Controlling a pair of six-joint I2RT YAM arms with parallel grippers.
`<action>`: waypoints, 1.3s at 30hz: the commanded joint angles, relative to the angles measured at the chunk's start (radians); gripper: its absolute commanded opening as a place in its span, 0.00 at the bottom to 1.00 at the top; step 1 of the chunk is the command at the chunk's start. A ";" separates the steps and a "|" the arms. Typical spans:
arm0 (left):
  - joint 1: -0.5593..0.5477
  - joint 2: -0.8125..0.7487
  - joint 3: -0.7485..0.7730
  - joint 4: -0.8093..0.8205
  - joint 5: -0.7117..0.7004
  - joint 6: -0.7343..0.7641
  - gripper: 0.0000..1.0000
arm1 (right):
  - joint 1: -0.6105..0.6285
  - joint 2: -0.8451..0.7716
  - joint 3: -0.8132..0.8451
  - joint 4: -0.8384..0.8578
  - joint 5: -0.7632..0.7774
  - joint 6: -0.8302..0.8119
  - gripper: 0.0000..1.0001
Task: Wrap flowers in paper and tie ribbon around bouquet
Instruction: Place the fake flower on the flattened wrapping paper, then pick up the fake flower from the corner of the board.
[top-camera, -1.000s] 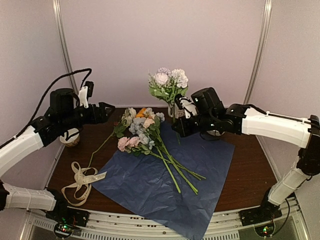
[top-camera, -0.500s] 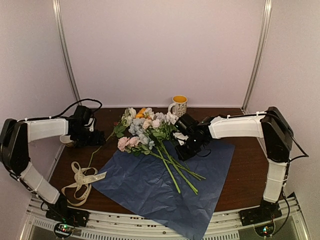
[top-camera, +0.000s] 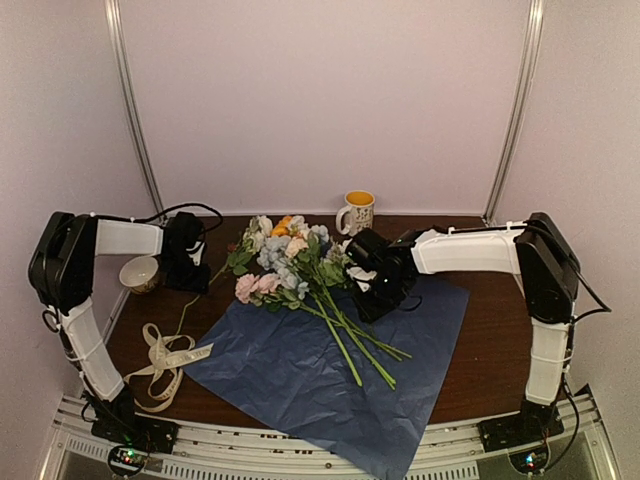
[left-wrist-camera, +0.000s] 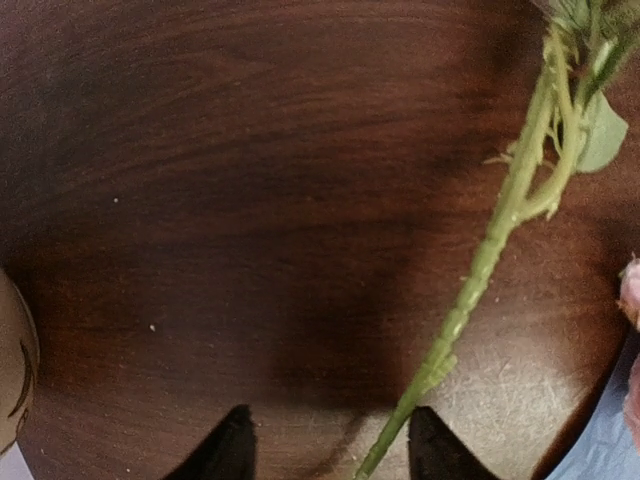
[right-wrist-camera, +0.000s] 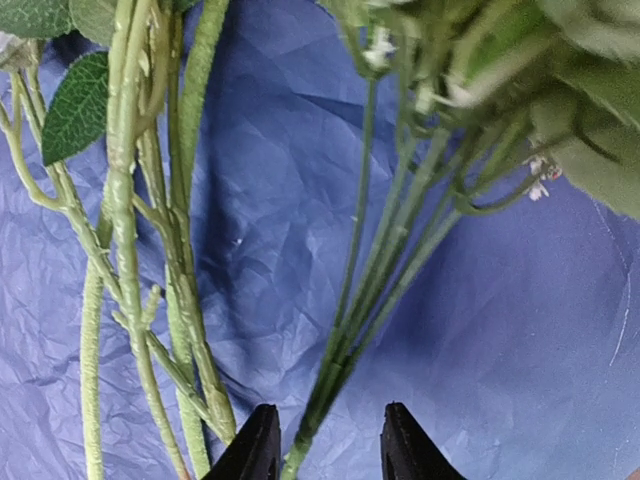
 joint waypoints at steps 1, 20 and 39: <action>0.006 0.027 0.066 -0.035 -0.028 0.036 0.47 | -0.002 -0.032 0.022 -0.043 0.046 -0.004 0.37; 0.008 0.236 0.323 -0.286 0.125 0.137 0.39 | -0.002 -0.271 -0.067 -0.082 0.123 0.033 0.38; -0.033 -0.355 0.076 0.173 -0.264 0.161 0.00 | 0.001 -0.352 -0.047 -0.095 0.151 0.036 0.39</action>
